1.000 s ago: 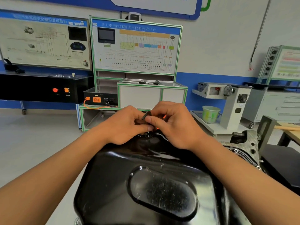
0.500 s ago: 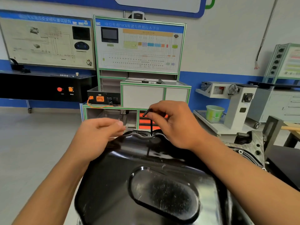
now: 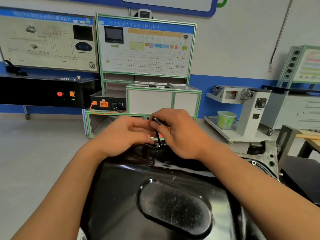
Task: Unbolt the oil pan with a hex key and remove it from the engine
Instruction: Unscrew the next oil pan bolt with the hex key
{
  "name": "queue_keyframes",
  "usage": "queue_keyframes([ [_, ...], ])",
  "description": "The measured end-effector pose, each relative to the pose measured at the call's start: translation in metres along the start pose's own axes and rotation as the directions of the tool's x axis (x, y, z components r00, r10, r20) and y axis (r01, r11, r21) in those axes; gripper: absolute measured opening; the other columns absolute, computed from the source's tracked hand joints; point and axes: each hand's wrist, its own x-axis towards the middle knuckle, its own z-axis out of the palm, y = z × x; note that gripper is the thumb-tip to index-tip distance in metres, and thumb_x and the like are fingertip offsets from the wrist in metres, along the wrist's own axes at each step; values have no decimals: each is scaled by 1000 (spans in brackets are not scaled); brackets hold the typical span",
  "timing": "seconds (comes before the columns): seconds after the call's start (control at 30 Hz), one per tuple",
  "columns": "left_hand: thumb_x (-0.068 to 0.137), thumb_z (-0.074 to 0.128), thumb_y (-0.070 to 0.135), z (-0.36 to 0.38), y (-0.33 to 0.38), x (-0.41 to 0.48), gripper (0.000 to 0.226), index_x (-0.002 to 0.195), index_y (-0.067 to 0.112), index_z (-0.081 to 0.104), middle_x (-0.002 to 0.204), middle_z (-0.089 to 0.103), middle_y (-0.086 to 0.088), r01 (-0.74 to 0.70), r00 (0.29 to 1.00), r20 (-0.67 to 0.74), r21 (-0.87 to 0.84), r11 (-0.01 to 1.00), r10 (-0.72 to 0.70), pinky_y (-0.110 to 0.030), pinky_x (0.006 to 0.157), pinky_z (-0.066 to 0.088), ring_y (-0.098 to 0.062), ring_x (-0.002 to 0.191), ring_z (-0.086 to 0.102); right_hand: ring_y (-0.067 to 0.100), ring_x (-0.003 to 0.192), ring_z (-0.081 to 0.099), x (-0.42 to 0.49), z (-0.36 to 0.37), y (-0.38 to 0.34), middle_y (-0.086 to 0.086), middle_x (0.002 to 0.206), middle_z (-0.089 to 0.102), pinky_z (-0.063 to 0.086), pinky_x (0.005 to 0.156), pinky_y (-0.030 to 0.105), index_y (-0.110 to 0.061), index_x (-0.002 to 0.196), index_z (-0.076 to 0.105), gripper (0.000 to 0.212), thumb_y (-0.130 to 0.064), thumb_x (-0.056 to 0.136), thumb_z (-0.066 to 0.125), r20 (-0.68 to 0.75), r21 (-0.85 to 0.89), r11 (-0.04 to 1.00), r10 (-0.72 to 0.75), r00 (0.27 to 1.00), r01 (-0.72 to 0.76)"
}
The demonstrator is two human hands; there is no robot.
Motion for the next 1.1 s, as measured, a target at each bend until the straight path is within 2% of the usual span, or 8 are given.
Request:
queue_keyframes([
  [0.1,90,61,-7,4,6,5,27,107,11,71,107,76,0,-105,981,179,163,981,76,-26,99,52,-15,107,69,17,73,55,-2,-1,1,3,79,64,45,71,35,-6,93,67,16,-13,101,54,23,56,998,24,999,-26],
  [0.37,88,71,28,6,14,18,9,87,26,80,84,76,-10,-178,984,45,396,901,175,-51,88,54,-24,83,70,6,79,63,-5,-6,1,-1,87,72,50,74,20,-11,100,73,12,-14,98,62,-20,269,957,120,993,-110],
  [0.47,79,69,45,7,17,18,23,92,30,80,84,77,3,-185,983,61,401,897,175,-46,89,54,-16,84,72,7,82,66,-6,-8,0,-1,89,74,53,77,23,-14,100,75,15,-17,99,61,-26,300,945,142,990,-128],
  [0.6,83,72,33,11,16,20,18,95,22,80,81,76,-7,-233,972,47,349,908,232,-49,80,56,-31,79,70,12,82,70,-6,-9,-1,0,87,75,57,78,36,-15,97,75,15,-15,100,60,-87,361,926,151,985,-110],
  [0.7,87,73,21,10,11,21,12,95,16,80,82,76,-9,-234,972,44,327,915,233,-49,78,58,-31,79,71,6,80,68,-7,-8,1,-7,84,73,56,75,25,-16,95,75,15,-15,99,61,-84,361,925,156,984,-116],
  [0.8,87,73,16,10,7,20,8,90,13,80,73,74,-10,-247,968,44,295,923,245,-47,75,56,-21,66,66,4,78,66,-8,-5,0,-8,83,72,53,73,22,-15,94,75,15,-15,99,61,-86,372,922,153,984,-111],
  [0.93,87,72,9,12,6,14,16,93,22,79,78,76,11,-268,963,60,228,936,262,-22,77,55,0,77,69,14,83,69,-11,-3,-3,-2,88,75,56,76,34,-10,97,76,16,-17,99,61,-110,357,931,125,986,-78],
  [1.1,87,73,11,9,8,14,13,98,16,80,88,78,3,-269,963,45,238,933,266,-42,90,56,-19,92,74,15,86,70,-10,-4,-6,-3,91,75,56,77,30,-15,100,76,17,-18,100,59,-108,329,942,115,987,-74],
])
